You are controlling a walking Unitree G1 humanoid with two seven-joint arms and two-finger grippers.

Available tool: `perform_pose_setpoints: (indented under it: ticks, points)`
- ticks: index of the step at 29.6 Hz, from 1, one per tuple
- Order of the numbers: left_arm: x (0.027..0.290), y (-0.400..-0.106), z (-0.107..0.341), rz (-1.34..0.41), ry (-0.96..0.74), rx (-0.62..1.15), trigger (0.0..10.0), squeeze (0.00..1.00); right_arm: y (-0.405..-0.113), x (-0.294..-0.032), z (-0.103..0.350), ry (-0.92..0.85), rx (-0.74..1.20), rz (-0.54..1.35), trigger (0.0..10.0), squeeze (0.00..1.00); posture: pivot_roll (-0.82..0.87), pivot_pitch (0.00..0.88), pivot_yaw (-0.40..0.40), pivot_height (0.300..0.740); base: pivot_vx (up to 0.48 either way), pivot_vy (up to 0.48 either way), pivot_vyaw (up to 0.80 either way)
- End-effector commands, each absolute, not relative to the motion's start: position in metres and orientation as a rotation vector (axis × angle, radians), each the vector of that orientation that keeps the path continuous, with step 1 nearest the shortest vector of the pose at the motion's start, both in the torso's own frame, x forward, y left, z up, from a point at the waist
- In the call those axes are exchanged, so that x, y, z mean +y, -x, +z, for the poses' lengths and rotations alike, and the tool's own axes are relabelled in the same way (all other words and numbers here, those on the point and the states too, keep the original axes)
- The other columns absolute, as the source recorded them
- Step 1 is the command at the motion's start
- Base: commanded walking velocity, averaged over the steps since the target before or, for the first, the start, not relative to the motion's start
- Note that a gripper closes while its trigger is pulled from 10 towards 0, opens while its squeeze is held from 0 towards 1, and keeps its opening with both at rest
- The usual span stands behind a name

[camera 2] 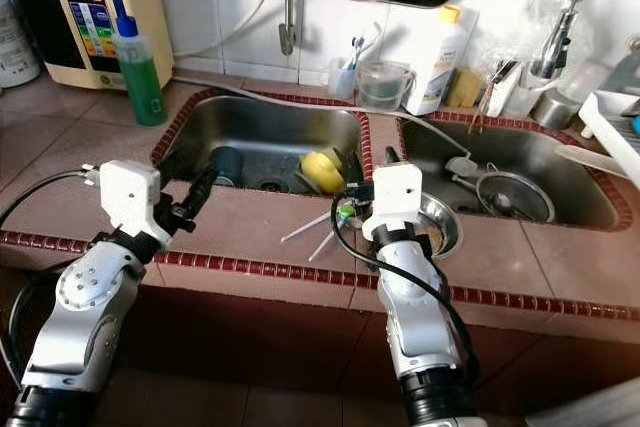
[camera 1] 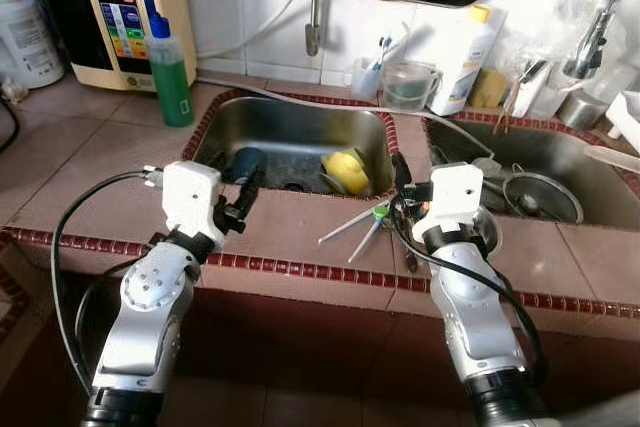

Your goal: Kitchen organization

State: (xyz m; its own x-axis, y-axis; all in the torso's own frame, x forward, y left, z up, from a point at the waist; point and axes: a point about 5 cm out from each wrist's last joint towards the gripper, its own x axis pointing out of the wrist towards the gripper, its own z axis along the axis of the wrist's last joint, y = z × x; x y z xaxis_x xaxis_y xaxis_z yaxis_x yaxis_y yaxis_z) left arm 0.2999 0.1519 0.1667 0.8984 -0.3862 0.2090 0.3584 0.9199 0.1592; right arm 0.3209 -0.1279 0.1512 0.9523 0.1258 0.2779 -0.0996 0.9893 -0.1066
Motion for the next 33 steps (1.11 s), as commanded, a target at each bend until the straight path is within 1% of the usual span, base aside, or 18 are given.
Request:
perform_pose_setpoints:
  ticks: [1,11,27,29,33]
  points:
    - [0.149,-0.302,0.171,-0.408,-0.123,-0.257,10.0,0.00,-0.322,-0.132,0.155,0.099,-0.299,0.102,10.0,0.00,-0.05,0.000,-0.058,0.740,0.000,0.000,0.00]
    - [0.142,-0.296,0.171,-0.439,-0.102,-0.279,10.0,0.00,-0.321,-0.132,0.152,0.101,-0.288,0.099,10.0,0.00,-0.04,0.000,-0.062,0.740,0.000,0.000,0.00]
    - [0.139,-0.296,0.169,-0.453,-0.090,-0.274,10.0,0.00,-0.322,-0.130,0.153,0.091,-0.285,0.109,10.0,0.00,-0.04,0.000,-0.069,0.740,0.000,-0.313,0.00]
    - [0.138,-0.296,0.169,-0.456,-0.091,-0.271,10.0,0.00,-0.322,-0.130,0.153,0.067,-0.280,0.098,10.0,0.00,-0.04,0.000,-0.069,0.740,0.000,0.000,0.00]
    - [0.137,-0.296,0.169,-0.458,-0.105,-0.270,10.0,0.00,-0.321,-0.130,0.153,0.074,-0.282,0.104,10.0,0.00,-0.04,0.000,-0.067,0.740,0.000,0.000,0.00]
